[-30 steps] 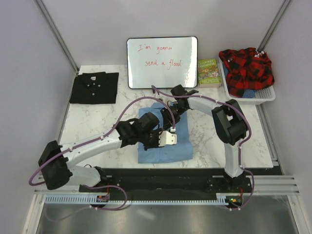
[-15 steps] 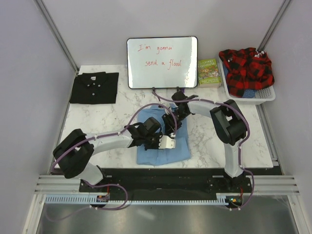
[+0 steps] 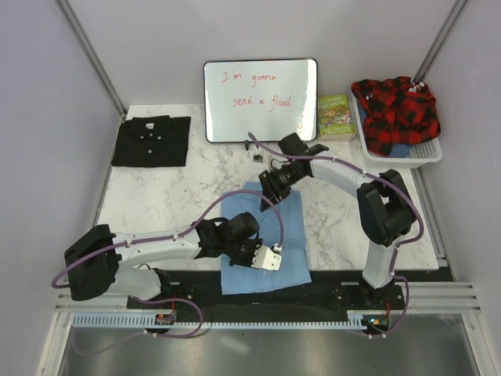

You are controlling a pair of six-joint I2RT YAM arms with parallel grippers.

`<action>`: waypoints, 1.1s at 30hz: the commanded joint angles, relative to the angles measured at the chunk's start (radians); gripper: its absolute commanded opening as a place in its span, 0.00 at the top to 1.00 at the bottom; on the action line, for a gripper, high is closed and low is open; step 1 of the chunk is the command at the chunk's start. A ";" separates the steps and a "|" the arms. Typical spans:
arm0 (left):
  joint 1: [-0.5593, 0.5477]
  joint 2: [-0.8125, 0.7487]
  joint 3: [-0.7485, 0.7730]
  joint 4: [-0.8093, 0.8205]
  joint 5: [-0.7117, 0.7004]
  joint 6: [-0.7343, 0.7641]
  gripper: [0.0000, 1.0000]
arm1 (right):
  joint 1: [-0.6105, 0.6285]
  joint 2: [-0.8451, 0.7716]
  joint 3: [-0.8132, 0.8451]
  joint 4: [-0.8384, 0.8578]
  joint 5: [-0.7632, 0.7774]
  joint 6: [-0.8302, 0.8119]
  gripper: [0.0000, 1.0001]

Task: Fold and stack the long sleeve shirts
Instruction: Fold the shirt

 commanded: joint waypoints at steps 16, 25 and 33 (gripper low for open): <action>0.116 -0.008 0.134 -0.086 0.068 0.057 0.98 | -0.064 0.423 0.431 -0.066 0.062 -0.163 0.61; 0.295 0.167 0.284 -0.043 0.082 0.186 0.98 | -0.066 0.412 0.399 -0.082 0.043 -0.197 0.62; 0.413 0.325 0.364 0.121 0.019 0.246 0.98 | -0.066 0.394 0.367 -0.097 0.022 -0.214 0.63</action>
